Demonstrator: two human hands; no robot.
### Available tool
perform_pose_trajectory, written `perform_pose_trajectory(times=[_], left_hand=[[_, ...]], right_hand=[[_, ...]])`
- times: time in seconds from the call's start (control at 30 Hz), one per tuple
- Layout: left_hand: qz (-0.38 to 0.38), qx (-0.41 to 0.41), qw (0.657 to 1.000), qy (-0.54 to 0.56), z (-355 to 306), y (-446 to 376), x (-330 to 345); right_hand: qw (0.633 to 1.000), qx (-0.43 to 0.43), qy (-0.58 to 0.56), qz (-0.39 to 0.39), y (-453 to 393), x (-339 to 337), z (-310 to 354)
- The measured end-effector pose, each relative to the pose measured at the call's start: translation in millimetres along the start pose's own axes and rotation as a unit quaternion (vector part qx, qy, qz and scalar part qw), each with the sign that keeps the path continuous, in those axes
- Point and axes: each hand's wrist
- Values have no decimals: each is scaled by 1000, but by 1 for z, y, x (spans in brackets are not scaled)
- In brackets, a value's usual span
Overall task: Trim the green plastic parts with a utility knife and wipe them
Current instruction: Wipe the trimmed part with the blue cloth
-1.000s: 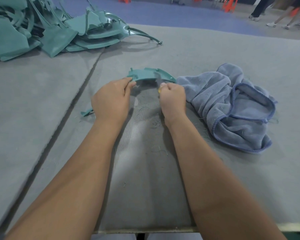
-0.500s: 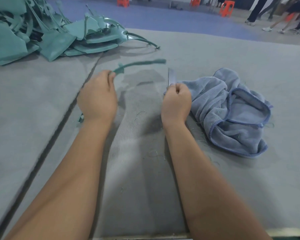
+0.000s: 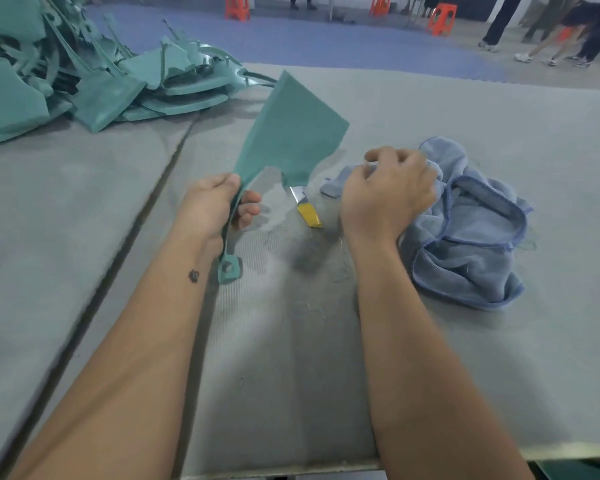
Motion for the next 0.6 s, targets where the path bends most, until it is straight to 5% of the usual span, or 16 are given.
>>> perform_pose_trajectory(times=[0.23,0.37,0.43,0.47,0.57,0.6], left_hand=[[3,-16,999,32,-1,2,2],[5,-18,1000,22,0,2,3],[8,-19,1000,18,0,2,3],[9,-18,1000,18,1,2,3],[6,-14,1000,24,1,0,2],[2,-14,1000,28,2,0,2]], right_hand=[[943,319,-91,-9,-32,-13,-26],[928,301,-213,50,-35,-12,-35],[893,287,-335,88,-35,-16,-30],[840,301,-438,113,-37,-19,-27],[568,283,-746,202,-40,-28,-19],[527,278,-774,212,-42,-29,-20]])
Point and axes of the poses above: each hand's wrist, its own y-axis away from the middle knuckle, its own x-axis out of the palm, z = x × y, and after that the axes turned 7 degrees about x, right-handed
